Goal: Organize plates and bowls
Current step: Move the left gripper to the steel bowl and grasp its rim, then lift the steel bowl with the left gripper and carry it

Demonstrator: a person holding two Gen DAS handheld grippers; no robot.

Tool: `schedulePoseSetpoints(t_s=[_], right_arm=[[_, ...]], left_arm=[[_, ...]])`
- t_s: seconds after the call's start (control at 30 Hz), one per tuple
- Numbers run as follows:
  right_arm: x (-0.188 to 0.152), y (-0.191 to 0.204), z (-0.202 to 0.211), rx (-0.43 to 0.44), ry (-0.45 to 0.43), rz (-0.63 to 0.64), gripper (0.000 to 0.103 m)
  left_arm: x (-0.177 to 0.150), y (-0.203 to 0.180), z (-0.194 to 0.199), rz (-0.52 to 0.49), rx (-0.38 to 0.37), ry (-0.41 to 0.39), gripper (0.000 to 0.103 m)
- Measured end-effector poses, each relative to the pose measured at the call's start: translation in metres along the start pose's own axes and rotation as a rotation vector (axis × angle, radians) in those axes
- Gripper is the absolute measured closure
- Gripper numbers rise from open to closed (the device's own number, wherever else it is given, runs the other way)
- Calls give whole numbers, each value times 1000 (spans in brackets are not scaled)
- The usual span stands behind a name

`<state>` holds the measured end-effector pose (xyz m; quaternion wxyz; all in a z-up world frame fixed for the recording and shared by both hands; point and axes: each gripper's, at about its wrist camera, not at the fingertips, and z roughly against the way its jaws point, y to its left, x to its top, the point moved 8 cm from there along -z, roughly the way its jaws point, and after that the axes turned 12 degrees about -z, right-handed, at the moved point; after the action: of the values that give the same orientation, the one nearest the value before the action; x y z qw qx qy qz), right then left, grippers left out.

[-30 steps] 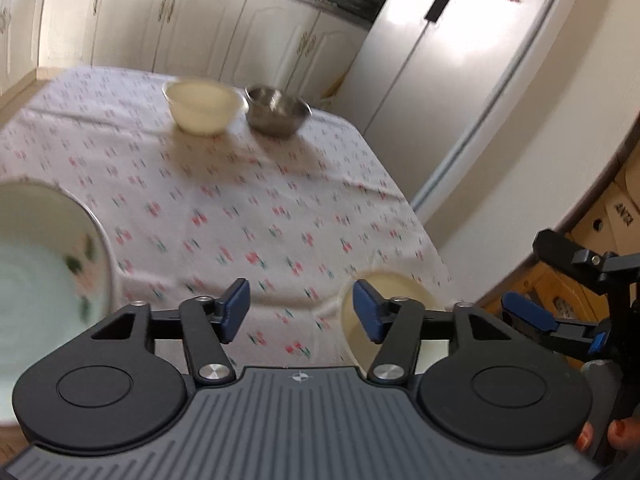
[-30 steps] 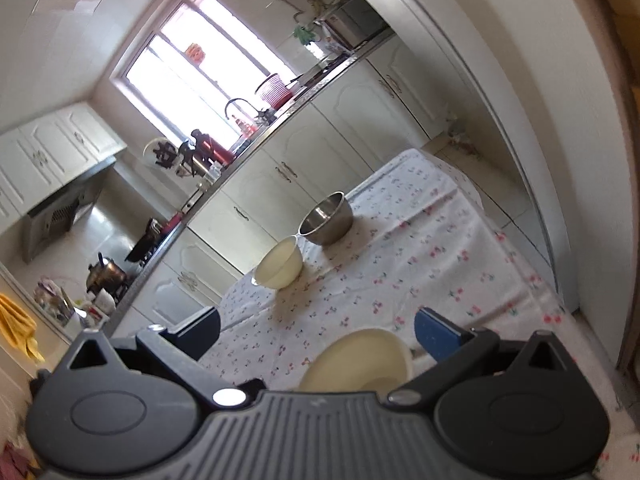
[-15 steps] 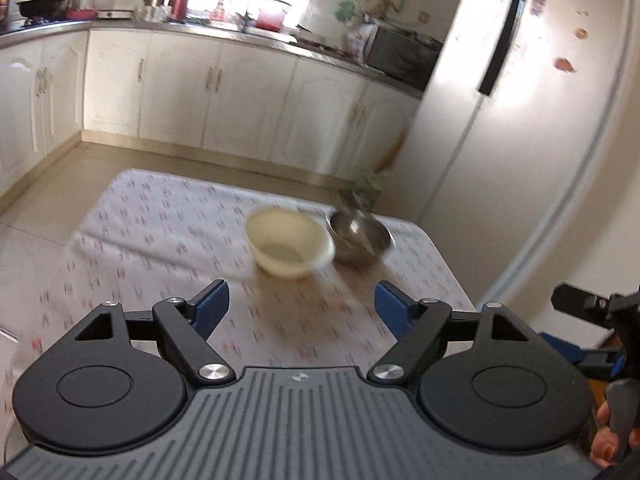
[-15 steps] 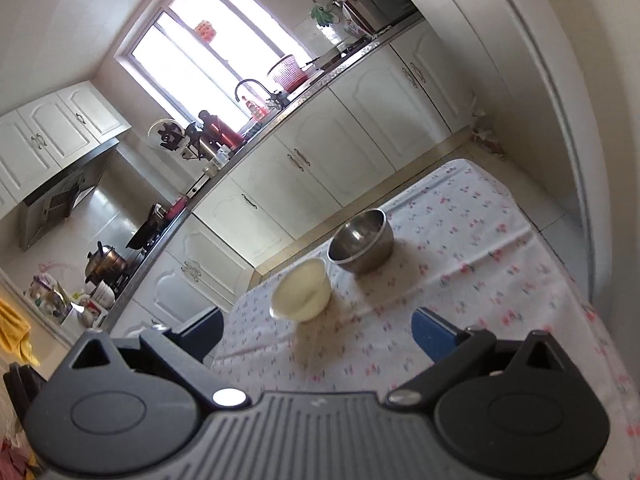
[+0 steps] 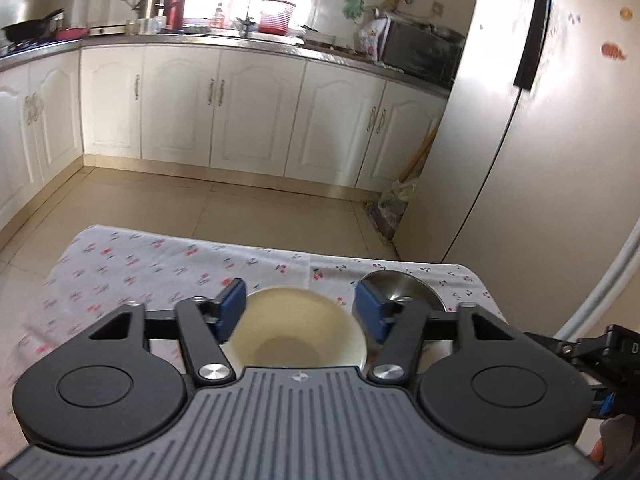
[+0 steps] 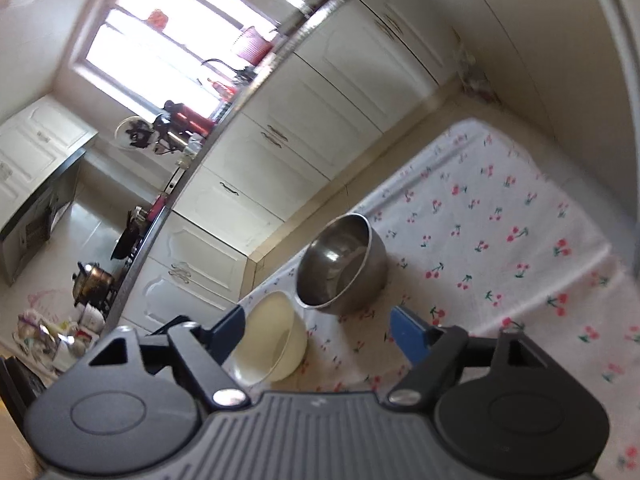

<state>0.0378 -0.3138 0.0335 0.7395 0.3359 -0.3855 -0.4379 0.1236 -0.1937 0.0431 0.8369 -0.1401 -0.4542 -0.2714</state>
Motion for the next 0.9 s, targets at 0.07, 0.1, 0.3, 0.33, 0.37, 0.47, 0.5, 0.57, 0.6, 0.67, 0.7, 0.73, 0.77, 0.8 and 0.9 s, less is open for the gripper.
schedulePoseSetpoints(t_s=[0.07, 0.1, 0.3, 0.33, 0.37, 0.47, 0.5, 0.57, 0.6, 0.67, 0.7, 0.73, 0.77, 0.8, 0.9], right_arm=[[7, -6, -12, 1, 7, -26, 27], [10, -8, -17, -2, 8, -32, 28], [27, -21, -41, -13, 15, -66, 30], [29, -23, -44, -14, 18, -72, 30], [30, -24, -47, -10, 24, -79, 30], [32, -27, -54, 0, 38, -97, 29], [32, -28, -56, -3, 38, -97, 29], [34, -30, -60, -20, 38, -90, 28], [35, -30, -62, -26, 37, -88, 28], [36, -30, -64, -18, 41, -86, 28], [36, -29, -66, -15, 43, -82, 28], [35, -29, -66, -17, 42, -76, 28], [36, -28, -68, -22, 42, -68, 28], [36, -28, -69, -25, 41, -62, 28], [35, -27, -71, -17, 45, -58, 29]], left_arm=[[2, -9, -16, -33, -2, 13, 40], [3, -12, -25, -43, -7, 22, 45], [8, -34, -69, -88, -21, 85, 56], [7, -39, -75, -106, -20, 95, 57], [7, -41, -80, -113, -19, 105, 57], [5, -47, -98, -123, -35, 137, 57], [4, -49, -101, -121, -34, 147, 57], [5, -48, -112, -116, -24, 158, 58], [4, -49, -114, -117, -27, 166, 58], [7, -47, -129, -110, -37, 180, 58], [7, -48, -130, -106, -45, 186, 58], [9, -52, -134, -101, -53, 191, 58], [9, -52, -137, -92, -62, 196, 58], [8, -52, -139, -82, -71, 202, 58], [6, -53, -140, -71, -83, 212, 58]])
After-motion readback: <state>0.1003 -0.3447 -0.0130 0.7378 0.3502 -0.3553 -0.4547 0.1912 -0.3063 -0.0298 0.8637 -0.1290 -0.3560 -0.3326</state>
